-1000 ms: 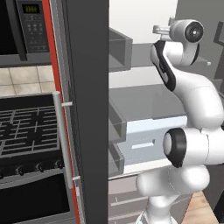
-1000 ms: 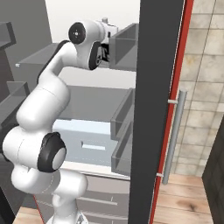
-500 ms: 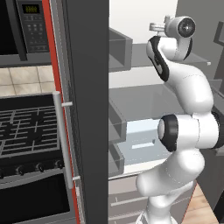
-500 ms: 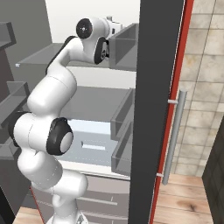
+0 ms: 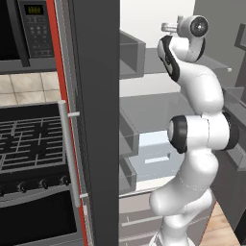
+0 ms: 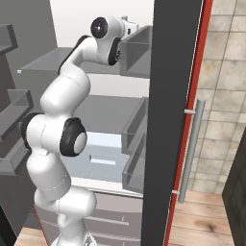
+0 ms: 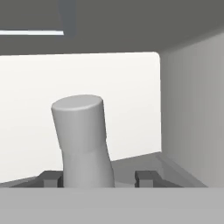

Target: Place the liquor and beer on the top shelf of the fridge to keep them out of children's reach, and place the corn on lower shelves for easy access.

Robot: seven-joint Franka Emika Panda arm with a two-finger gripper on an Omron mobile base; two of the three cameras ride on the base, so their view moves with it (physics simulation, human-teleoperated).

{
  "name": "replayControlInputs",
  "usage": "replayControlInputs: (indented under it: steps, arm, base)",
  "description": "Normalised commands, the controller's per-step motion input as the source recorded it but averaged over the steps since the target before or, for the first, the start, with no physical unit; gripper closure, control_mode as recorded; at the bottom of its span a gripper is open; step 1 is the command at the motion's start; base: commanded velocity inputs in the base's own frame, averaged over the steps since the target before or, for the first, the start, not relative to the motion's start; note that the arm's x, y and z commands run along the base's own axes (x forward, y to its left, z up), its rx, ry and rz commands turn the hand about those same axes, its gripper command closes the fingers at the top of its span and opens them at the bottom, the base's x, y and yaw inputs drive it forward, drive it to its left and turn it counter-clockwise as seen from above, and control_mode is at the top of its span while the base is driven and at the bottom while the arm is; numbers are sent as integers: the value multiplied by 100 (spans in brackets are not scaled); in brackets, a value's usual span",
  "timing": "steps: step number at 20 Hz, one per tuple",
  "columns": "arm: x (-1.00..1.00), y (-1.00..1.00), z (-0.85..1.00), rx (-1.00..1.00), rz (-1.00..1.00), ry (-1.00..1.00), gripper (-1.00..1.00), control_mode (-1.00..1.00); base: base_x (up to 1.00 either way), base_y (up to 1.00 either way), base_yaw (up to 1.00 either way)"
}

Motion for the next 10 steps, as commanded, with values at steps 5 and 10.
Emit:
replayControlInputs:
  steps: [5,10]
  arm:
    - [46,-1,-20,0,0,0,100,-100]
    - [34,0,-21,0,0,0,-100,-100]
  base:
    - [0,0,0]
    - [0,0,0]
